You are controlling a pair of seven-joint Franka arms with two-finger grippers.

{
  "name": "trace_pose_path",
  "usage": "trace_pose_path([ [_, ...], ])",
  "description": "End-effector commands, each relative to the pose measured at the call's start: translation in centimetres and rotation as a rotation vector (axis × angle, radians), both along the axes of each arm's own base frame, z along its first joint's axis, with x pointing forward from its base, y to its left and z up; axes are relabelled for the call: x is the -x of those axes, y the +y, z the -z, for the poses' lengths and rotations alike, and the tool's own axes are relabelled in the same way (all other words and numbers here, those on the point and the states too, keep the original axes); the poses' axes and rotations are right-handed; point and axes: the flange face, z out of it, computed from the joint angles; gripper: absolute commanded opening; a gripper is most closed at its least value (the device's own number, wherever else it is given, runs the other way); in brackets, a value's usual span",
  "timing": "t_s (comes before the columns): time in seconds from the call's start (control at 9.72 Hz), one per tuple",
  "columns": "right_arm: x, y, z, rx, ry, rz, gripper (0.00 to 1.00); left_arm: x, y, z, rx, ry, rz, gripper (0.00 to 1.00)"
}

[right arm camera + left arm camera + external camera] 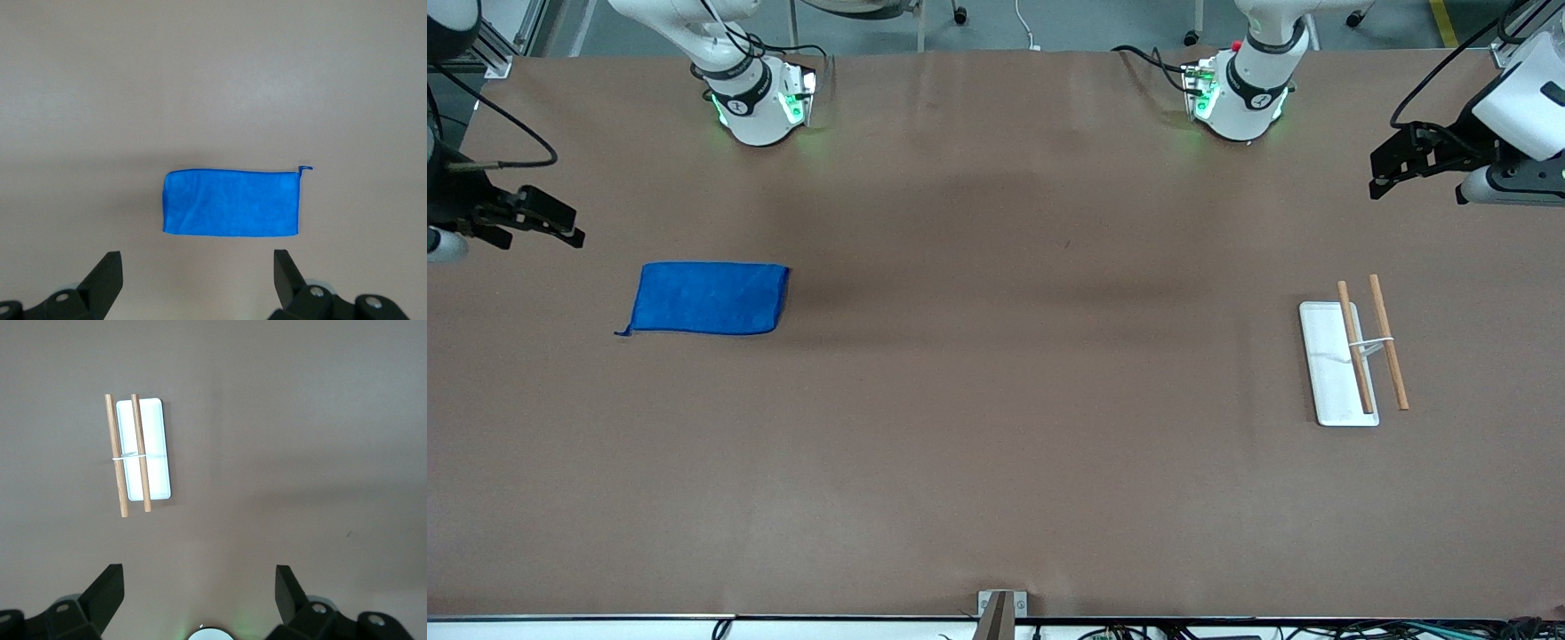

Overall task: Right arm passes towel to left arm to hang
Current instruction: 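Reach the right gripper down to the blue towel's edge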

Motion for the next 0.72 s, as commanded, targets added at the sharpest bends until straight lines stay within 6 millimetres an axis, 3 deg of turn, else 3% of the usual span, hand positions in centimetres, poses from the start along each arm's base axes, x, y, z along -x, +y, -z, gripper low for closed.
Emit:
trace_pose_path([
  [0.0,0.7,-0.9,5.5,-0.001,0.001,0.011,1.0,-0.7,0.3,1.4,-0.001,0.036,0.011,1.0],
  [0.1,0.9,-1.4,7.9,0.001,-0.008,0.015,1.0,-0.6,0.0,1.4,-0.003,0.036,0.014,1.0],
  [0.31,2.2,-3.4,15.3,0.008,-0.043,-0.012,0.99,-0.6,-0.1,1.4,0.001,0.036,0.016,1.0],
  [0.62,2.3,-6.1,24.9,-0.005,0.058,-0.035,0.99,-0.8,-0.5,1.8,0.011,0.044,0.014,1.0],
])
